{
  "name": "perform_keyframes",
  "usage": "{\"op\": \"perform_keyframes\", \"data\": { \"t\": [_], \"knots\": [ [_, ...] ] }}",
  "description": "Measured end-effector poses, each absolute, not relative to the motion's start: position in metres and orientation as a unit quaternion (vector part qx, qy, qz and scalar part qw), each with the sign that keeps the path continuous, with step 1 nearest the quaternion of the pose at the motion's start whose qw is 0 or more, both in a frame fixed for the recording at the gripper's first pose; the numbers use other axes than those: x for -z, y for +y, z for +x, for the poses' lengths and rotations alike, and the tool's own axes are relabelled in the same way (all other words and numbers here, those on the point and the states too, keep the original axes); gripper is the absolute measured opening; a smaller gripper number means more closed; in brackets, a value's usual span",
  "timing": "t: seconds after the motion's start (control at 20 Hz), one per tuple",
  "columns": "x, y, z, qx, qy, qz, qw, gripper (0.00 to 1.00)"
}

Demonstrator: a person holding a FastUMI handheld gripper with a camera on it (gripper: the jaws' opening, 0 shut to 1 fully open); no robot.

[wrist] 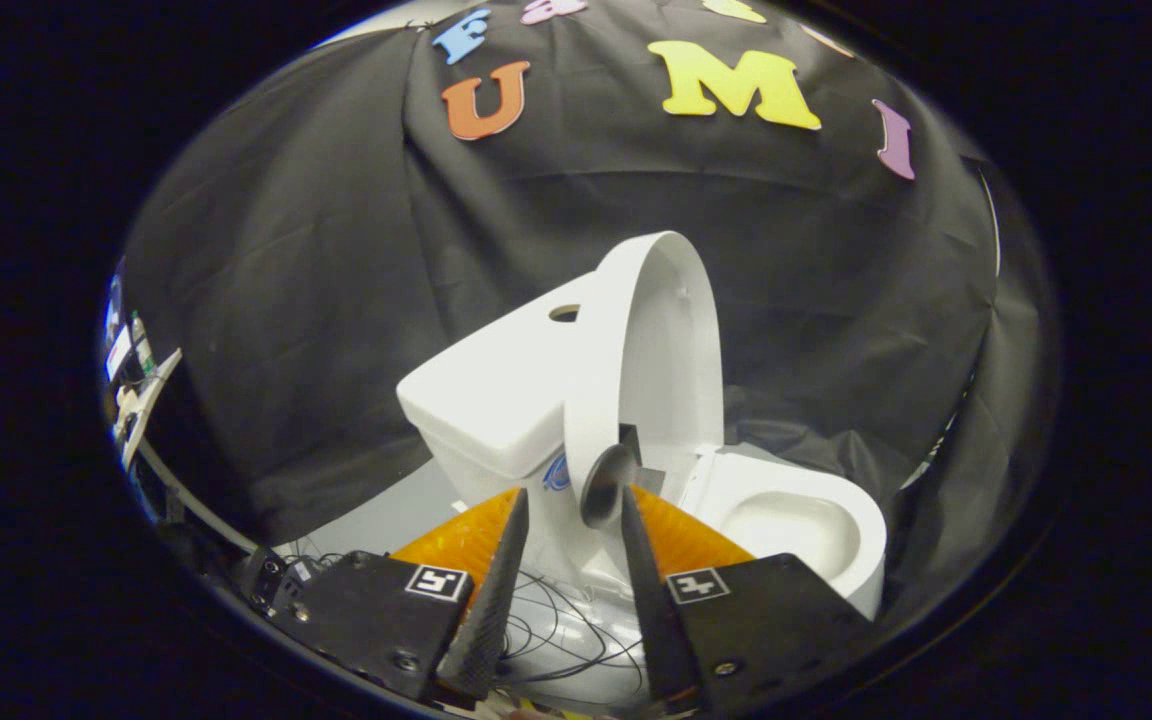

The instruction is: Open the toilet lid.

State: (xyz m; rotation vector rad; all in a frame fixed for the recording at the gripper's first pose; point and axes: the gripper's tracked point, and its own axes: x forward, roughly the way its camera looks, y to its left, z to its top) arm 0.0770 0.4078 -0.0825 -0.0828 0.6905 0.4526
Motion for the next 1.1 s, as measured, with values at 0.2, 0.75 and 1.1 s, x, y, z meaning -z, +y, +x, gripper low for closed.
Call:
{"op": "perform_keyframes", "data": {
  "t": [0.2, 0.75, 1.1],
  "knots": [
    [0.066, 0.378, 0.063, -0.217, 0.303, -0.031, 0.927, 0.86],
    [0.043, 0.221, 0.046, -0.149, 0.202, 0.026, 0.968, 0.98],
    [0.023, 0.143, 0.030, -0.118, 0.121, 0.035, 0.985, 0.98]
  ]
}}
